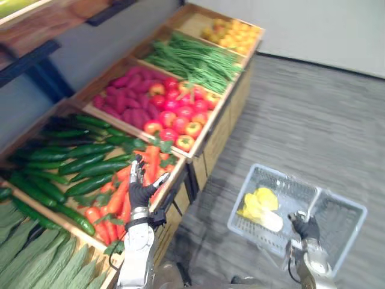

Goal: Pick vegetable in the basket

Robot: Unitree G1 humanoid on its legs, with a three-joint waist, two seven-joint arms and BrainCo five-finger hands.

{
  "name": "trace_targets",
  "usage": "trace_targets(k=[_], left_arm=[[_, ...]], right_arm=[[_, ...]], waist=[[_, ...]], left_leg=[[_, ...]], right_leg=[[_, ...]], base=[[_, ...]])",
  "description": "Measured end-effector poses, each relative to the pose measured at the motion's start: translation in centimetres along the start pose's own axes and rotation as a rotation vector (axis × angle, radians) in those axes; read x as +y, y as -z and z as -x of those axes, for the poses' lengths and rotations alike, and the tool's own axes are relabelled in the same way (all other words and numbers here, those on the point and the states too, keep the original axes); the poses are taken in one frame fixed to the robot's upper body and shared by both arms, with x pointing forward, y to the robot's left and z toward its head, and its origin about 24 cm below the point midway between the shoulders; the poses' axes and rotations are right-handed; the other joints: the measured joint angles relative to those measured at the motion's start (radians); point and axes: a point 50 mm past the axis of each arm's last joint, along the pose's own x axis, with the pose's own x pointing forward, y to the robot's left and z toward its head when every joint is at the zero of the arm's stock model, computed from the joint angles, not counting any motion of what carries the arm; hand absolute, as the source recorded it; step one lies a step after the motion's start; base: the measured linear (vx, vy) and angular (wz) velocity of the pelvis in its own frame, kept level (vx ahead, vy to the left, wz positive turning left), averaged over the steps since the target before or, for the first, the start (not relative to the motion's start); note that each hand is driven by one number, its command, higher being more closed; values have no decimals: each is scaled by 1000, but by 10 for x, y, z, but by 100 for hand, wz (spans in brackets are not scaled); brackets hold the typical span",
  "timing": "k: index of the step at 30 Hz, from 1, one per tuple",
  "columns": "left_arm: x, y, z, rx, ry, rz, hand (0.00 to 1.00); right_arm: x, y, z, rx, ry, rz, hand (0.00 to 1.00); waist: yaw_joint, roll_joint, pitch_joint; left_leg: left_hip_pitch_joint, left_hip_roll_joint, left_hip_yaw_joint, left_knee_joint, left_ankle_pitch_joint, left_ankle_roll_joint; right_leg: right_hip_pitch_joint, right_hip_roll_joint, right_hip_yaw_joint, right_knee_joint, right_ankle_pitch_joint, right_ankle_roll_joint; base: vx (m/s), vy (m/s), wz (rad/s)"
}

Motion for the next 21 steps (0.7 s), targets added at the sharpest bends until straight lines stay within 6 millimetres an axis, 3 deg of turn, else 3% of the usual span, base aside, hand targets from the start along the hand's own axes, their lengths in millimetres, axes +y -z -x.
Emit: trace_targets(k=[2,3,5,6,7,8,9,10,11,12,13,17,21], left_arm=[[5,5,-1,18,-10,-16,0],[4,9,4,42,-11,-11,0],[1,13,9,61,7,-12,0],[1,13,9,62,21,-16,0],[2,8,8,39,25,-19,0],[2,7,8,35,27,-21,0],[4,4,7,21,27,-32,0],[6,4,7,18,11,-34,0],[6,4,7,19,3,-34,0],[5,3,7,17,3,-32,0],[4,3,6,12,11,-35,0],[-3,1,10,15,17,-12,0],[-4,-7,9,-29,24,-45,0]], right_arm=[[1,7,1,30,3,-1,100],[0,12,1,56,6,7,100],[0,15,2,71,8,8,100],[0,14,2,63,12,2,100],[-2,12,2,53,22,-6,100],[-1,12,2,54,19,-6,100],[1,19,7,78,13,-8,100],[3,24,11,92,13,-17,100],[3,27,14,101,16,-26,100],[0,31,18,111,30,-22,100],[-6,37,21,132,44,-10,100],[-25,41,24,159,127,-20,100],[-42,47,33,185,170,3,100]], waist=[[-9,-22,7],[1,-20,10],[-9,-18,11],[-13,-24,13],[-17,-36,22],[-20,-44,23],[-27,-62,24],[-27,-73,22],[-32,-83,16],[-33,-101,10],[-31,-126,14],[1,-45,3],[5,-45,-17]], left_leg=[[27,-34,-36,-1,-12,-19],[58,-35,-50,-14,-13,-21],[78,-45,-77,-15,-22,-32],[101,-56,-102,-24,-31,-30],[145,-67,-159,-45,-45,-37],[146,-68,-168,-43,-47,-39],[144,-65,-213,-37,-60,-35],[136,-63,-251,-32,-67,-45],[115,-58,-284,-16,-73,-54],[72,-71,-333,29,-92,-81],[48,-83,-384,87,-128,-105],[24,-27,-436,104,-124,-134],[76,-6,-435,31,-108,-145]], right_leg=[[29,-25,-14,-35,126,6],[8,-47,-19,81,90,-3],[-31,-84,3,265,50,-34],[-83,-99,66,424,52,-46],[-170,-98,200,621,62,-94],[-176,-87,229,642,39,-88],[-200,-28,354,621,-46,-64],[-222,17,434,584,-73,-47],[-244,52,500,527,-81,-27],[-240,58,556,392,-49,-5],[-228,32,535,349,-28,20],[-190,49,416,324,-43,-4],[-119,60,374,273,-42,-6]], base=[[190,-103,63],[166,-45,57],[93,-15,43],[115,-49,76],[144,-89,72],[142,-177,94],[132,-233,88],[109,-227,116],[86,-235,130],[100,-248,152],[116,-264,134],[208,-170,77],[130,-84,24]])
